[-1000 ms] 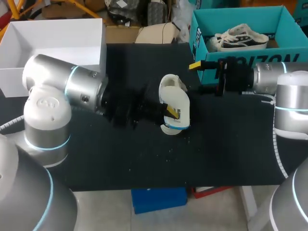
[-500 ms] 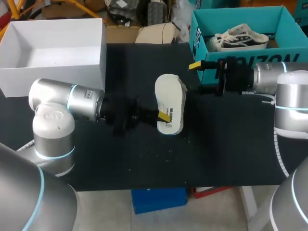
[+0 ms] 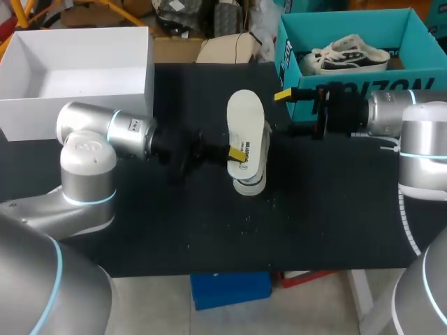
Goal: Take the shoe out of the shoebox, open the shoe tongue, remove and reinsert the insole, then place the shoe into the shoebox
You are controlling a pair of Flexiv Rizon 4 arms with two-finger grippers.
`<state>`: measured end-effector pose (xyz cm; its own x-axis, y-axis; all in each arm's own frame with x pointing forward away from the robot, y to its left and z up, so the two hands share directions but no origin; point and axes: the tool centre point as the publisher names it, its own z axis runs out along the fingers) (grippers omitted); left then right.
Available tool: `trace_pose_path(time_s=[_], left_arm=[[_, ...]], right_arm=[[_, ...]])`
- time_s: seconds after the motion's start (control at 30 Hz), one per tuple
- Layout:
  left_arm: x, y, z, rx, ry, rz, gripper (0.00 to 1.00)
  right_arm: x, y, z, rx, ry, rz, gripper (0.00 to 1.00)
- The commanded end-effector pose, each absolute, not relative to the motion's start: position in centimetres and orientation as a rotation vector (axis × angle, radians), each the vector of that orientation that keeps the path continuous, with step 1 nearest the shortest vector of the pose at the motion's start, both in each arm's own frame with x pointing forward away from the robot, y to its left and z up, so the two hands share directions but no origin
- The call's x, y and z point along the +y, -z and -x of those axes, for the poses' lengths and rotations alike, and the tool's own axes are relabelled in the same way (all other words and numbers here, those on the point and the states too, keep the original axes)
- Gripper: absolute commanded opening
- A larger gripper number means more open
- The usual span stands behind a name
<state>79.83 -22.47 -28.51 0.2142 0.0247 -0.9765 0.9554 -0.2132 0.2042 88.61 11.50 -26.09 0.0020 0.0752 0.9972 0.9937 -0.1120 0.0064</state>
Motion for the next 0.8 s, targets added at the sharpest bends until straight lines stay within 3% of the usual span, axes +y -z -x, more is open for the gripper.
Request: trace_pose_path(time_s=[0.03, 0.8], left_arm=[[-22.87, 28.81, -80.47, 0.966, 1.159, -1.497, 0.00], [-23.35, 28.74, -81.28, 1.027, 1.096, -1.476, 0.00]], right_arm=[[11.61, 26.19, -88.62, -1.211, 1.258, 1.348, 1.00], [11.31, 26.03, -88.92, -1.269, 1.287, 1.319, 1.00]])
